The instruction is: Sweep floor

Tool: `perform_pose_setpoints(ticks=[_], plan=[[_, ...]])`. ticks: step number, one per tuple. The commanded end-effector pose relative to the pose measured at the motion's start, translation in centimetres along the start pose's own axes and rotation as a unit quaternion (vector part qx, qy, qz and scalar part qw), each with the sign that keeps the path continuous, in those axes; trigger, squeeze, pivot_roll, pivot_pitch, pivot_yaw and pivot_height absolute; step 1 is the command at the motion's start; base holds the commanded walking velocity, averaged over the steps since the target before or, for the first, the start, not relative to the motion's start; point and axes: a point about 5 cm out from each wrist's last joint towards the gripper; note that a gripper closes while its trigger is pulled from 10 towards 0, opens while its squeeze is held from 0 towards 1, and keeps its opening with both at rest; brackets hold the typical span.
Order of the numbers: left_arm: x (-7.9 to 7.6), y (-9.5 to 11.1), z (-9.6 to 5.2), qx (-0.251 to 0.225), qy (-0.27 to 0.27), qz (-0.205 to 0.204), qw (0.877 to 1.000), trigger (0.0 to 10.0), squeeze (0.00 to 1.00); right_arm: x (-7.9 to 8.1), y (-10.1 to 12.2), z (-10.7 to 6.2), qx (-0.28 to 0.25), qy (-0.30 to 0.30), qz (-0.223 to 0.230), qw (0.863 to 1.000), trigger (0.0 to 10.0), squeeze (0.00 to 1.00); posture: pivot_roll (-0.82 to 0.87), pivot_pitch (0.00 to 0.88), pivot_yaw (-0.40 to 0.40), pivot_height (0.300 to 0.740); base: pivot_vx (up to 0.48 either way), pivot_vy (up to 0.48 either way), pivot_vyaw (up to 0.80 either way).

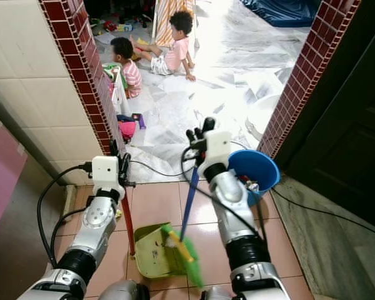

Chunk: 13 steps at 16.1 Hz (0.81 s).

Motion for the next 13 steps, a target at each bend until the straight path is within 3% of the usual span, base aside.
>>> perform_pose_setpoints(ticks=[1, 3, 5, 6, 7, 9, 13], plan=[[-0.6, -0.5, -0.1, 0.015, -0.019, -0.005, 1.0, 10.0, 0.0, 0.6, 1.4, 0.6, -0.026, 0.024, 0.036, 0.999, 10.0, 0.0, -0.02, 0.0, 0.01, 0.74, 0.0, 0.0, 0.0], [-0.1, -0.6, -0.1, 0.017, -0.006, -0.013, 1.0, 10.0, 0.0, 1.6, 2.3, 0.8, -0.025, 0.088, 0.085, 0.992, 10.0, 0.0, -0.02, 0.0, 0.011, 0.74, 0.0, 0.0, 0.0], [0.1, -0.4, 0.1, 0.016, 0.005, -0.022, 1.0, 10.0, 0.0, 1.7, 3.0, 1.0, -0.034, 0.108, 0.083, 0.99, 10.0, 0.0, -0.02, 0.0, 0.01, 0.74, 0.0, 0.0, 0.0], [0.2, -0.1, 0.2, 0.002, 0.005, -0.025, 1.0, 10.0, 0.0, 1.5, 3.3, 1.0, -0.04, 0.11, 0.067, 0.991, 10.0, 0.0, -0.02, 0.0, 0.01, 0.74, 0.0, 0.0, 0.0], [0.3, -0.1, 0.2, 0.005, 0.002, -0.044, 0.999, 10.0, 0.0, 1.1, 4.0, 1.2, -0.049, 0.114, 0.01, 0.992, 10.0, 0.0, -0.02, 0.0, 0.01, 0.74, 0.0, 0.0, 0.0], [0.3, -0.1, 0.3, 0.007, -0.01, -0.057, 0.998, 10.0, 0.0, -0.1, 4.9, 1.3, -0.065, 0.098, -0.056, 0.992, 10.0, 0.0, -0.02, 0.0, 0.008, 0.74, 0.0, 0.0, 0.0], [0.5, 0.1, 0.3, -0.009, -0.028, -0.063, 0.998, 10.0, 0.0, -1.6, 5.3, 1.2, -0.07, 0.067, -0.076, 0.992, 10.0, 0.0, -0.02, 0.0, 0.004, 0.74, 0.0, 0.0, 0.0]])
Point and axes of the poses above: a point about 5 cm out from each wrist's last joint towards the gripper, its own z axis pointing out of the wrist towards the gripper, its own y axis along the axis of the wrist's last joint, x = y × z, and after that the axes turned 2 degrees about -z, right-handed
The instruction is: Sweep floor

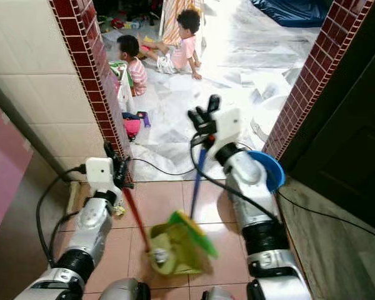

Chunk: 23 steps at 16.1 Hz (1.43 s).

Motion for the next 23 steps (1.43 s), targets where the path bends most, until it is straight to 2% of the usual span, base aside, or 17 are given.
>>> perform_pose_setpoints(ticks=[1, 6, 7, 8, 9, 11, 13, 15, 17, 20, 23], plan=[[-0.1, 0.6, 0.4, -0.014, -0.012, -0.007, 1.0, 10.0, 0.0, 0.0, 1.1, 0.6, -0.031, -0.002, -0.004, 1.0, 10.0, 0.0, -0.03, 0.0, 0.004, 0.74, 0.0, 0.0, 0.0], [0.3, 0.3, 0.0, -0.005, -0.014, -0.019, 1.0, 10.0, 0.0, -0.4, 1.1, 0.3, -0.04, -0.022, -0.029, 0.999, 10.0, 0.0, -0.03, 0.0, 0.003, 0.74, 0.0, 0.0, 0.0], [0.5, 0.4, -0.1, -0.008, -0.015, -0.019, 1.0, 10.0, 0.0, -0.6, 1.0, 0.2, -0.036, -0.03, -0.046, 0.998, 10.0, 0.0, -0.03, 0.0, 0.003, 0.74, 0.0, 0.0, 0.0], [0.8, 0.6, -0.3, -0.014, -0.021, -0.023, 0.999, 10.0, 0.0, -0.9, 0.7, -0.2, -0.031, -0.048, -0.079, 0.995, 10.0, 0.0, -0.03, 0.0, 0.002, 0.74, 0.0, 0.0, 0.0], [0.9, 0.7, -0.3, -0.016, -0.023, -0.025, 0.999, 10.0, 0.0, -1.0, 0.6, -0.3, -0.029, -0.052, -0.086, 0.994, 10.0, 0.0, -0.03, 0.0, 0.002, 0.74, 0.0, 0.0, 0.0], [1.2, 1.4, -0.8, -0.032, -0.034, -0.038, 0.998, 10.0, 0.0, -1.4, -0.8, -1.7, -0.009, -0.094, -0.097, 0.991, 10.0, 0.0, -0.02, 0.0, -0.001, 0.74, 0.0, 0.0, 0.0], [1.4, 2.3, -1.3, -0.05, -0.028, -0.025, 0.998, 10.0, 0.0, -1.3, -2.4, -3.5, 0.015, -0.126, -0.083, 0.988, 10.0, 0.0, -0.02, 0.0, -0.001, 0.74, 0.0, 0.0, 0.0], [1.5, 3.8, -1.5, -0.077, -0.028, -0.035, 0.996, 10.0, 0.0, -1.2, -3.7, -5.0, 0.041, -0.138, -0.085, 0.986, 10.0, 0.0, -0.02, 0.0, -0.001, 0.74, 0.0, 0.0, 0.0], [1.8, 4.9, -1.6, -0.096, -0.006, -0.023, 0.995, 10.0, 0.0, -1.4, -4.5, -5.7, 0.058, -0.156, -0.093, 0.982, 10.0, 0.0, -0.02, 0.0, -0.001, 0.74, 0.0, 0.0, 0.0], [1.8, 5.0, -1.9, -0.082, 0.006, 0.0, 0.997, 10.0, 0.0, -1.2, -4.4, -5.4, 0.055, -0.167, -0.076, 0.982, 10.0, 0.0, -0.01, 0.0, 0.001, 0.74, 0.0, 0.0, 0.0], [1.5, 4.9, -2.4, -0.068, 0.008, -0.003, 0.998, 10.0, 0.0, -1.0, -4.2, -4.8, 0.044, -0.177, -0.055, 0.982, 10.0, 0.0, 0.0, 0.0, 0.014, 0.74, 0.0, 0.0, 0.0]])
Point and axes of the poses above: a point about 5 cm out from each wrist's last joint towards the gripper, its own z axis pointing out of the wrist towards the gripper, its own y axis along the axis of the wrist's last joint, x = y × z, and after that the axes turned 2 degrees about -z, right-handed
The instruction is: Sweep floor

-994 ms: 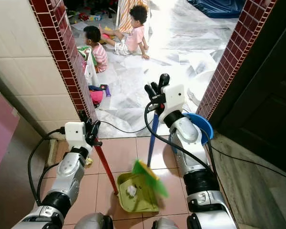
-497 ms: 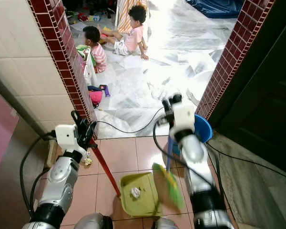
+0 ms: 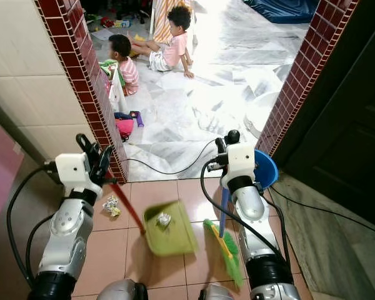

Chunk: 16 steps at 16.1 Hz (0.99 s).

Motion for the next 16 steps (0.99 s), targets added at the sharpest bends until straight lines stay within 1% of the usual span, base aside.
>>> perform_pose_setpoints(ticks=[1, 2, 4, 6, 9, 11, 13, 16], plan=[[-0.6, 0.8, 0.2, -0.014, -0.01, -0.001, 1.0, 10.0, 0.0, -0.3, 0.7, 0.5, -0.012, -0.013, 0.01, 1.0, 10.0, 0.0, 0.0, 0.0, 0.014, 0.74, 0.0, 0.0, 0.0], [-0.8, 0.8, 0.1, -0.012, -0.012, -0.001, 1.0, 10.0, 0.0, -0.2, 0.7, 0.6, -0.012, -0.014, 0.011, 1.0, 10.0, 0.0, -0.01, 0.0, 0.019, 0.74, 0.0, 0.0, -0.59], [-2.4, 1.0, 0.0, -0.007, -0.033, -0.005, 0.999, 10.0, 0.0, -0.1, 0.7, 1.1, -0.009, -0.015, 0.016, 1.0, 10.0, 0.0, -0.01, 0.0, 0.021, 0.74, 0.0, 0.0, -0.8], [-2.8, 1.0, -0.1, -0.004, -0.037, -0.005, 0.999, 10.0, 0.0, -0.2, 0.8, 1.2, -0.011, -0.013, 0.015, 1.0, 10.0, 0.0, -0.01, 0.0, 0.019, 0.74, 0.0, 0.0, -0.8], [-2.9, 1.0, 0.0, -0.004, -0.034, -0.006, 0.999, 10.0, 0.0, 0.0, 1.1, 1.7, -0.017, -0.003, 0.012, 1.0, 10.0, 0.0, -0.01, 0.0, 0.014, 0.74, 0.0, 0.0, 0.0], [-2.8, 1.1, 0.2, -0.005, -0.031, -0.007, 0.999, 10.0, 0.0, 0.2, 1.2, 1.8, -0.017, 0.003, 0.01, 1.0, 10.0, 0.0, -0.01, 0.0, 0.011, 0.74, 0.0, -0.255, 0.0], [-2.7, 1.3, 0.4, -0.005, -0.027, -0.007, 1.0, 10.0, 0.0, 1.1, 1.4, 1.8, -0.026, 0.034, 0.0, 0.999, 10.0, 0.0, -0.01, 0.0, 0.011, 0.74, 0.0, -0.253, 0.0], [-2.9, 1.3, 0.2, -0.001, -0.028, -0.008, 1.0, 10.0, 0.0, 1.4, 1.1, 1.5, -0.025, 0.042, 0.006, 0.999, 10.0, 0.0, -0.02, 0.0, 0.01, 0.74, 0.0, -0.269, 0.0]])
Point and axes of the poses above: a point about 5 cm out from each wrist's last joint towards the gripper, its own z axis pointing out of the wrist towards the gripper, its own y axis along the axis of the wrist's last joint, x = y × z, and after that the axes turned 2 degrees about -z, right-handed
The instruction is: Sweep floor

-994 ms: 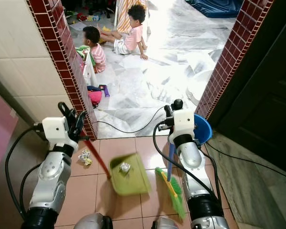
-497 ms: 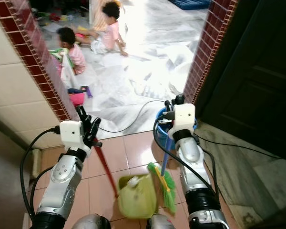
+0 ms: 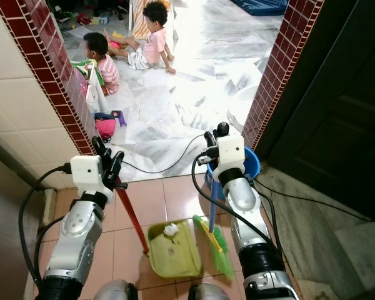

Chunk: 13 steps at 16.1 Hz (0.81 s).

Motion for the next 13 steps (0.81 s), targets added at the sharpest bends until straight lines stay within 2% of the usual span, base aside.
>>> perform_pose_setpoints(ticks=[1, 9, 13], plan=[[-0.44, 1.59, 0.36, -0.035, -0.004, -0.006, 0.999, 10.0, 0.0, -0.11, 0.46, 0.05, -0.014, 0.004, -0.008, 1.0, 10.0, 0.0, -0.02, 0.0, 0.009, 0.74, 0.0, -0.292, 0.0], [-0.32, 1.42, 0.5, -0.03, -0.002, -0.007, 1.0, 10.0, 0.0, -0.67, 0.08, 0.03, -0.006, 0.003, -0.017, 1.0, 10.0, 0.0, -0.02, 0.0, 0.007, 0.74, 0.0, -0.294, 0.0], [-0.12, 0.74, 0.47, -0.019, 0.002, -0.005, 1.0, 10.0, 0.0, -0.94, 0.32, 0.12, -0.013, 0.003, -0.02, 1.0, 10.0, 0.0, -0.03, 0.0, 0.005, 0.74, 0.0, 0.0, 0.0]])
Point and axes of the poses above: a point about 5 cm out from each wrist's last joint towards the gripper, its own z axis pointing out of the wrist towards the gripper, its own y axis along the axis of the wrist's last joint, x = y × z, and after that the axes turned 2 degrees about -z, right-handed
